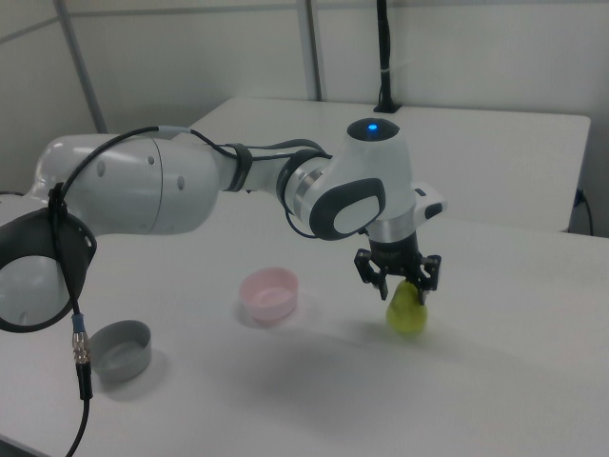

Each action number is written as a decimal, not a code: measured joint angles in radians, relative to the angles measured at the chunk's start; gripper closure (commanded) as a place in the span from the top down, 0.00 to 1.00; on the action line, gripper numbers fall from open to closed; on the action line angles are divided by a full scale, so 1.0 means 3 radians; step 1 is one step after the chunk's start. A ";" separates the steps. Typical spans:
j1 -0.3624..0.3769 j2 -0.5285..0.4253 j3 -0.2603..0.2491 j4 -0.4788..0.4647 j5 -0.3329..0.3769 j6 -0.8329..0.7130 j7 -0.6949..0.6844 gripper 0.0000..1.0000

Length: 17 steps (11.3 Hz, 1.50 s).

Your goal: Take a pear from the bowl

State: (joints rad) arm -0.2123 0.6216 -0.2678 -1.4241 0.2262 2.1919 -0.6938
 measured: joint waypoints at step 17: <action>0.0321 -0.1568 0.0113 -0.0020 -0.0300 -0.1937 0.1398 1.00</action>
State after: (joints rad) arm -0.1161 0.1514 -0.2339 -1.4300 0.1363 1.6107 -0.2745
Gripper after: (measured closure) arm 0.000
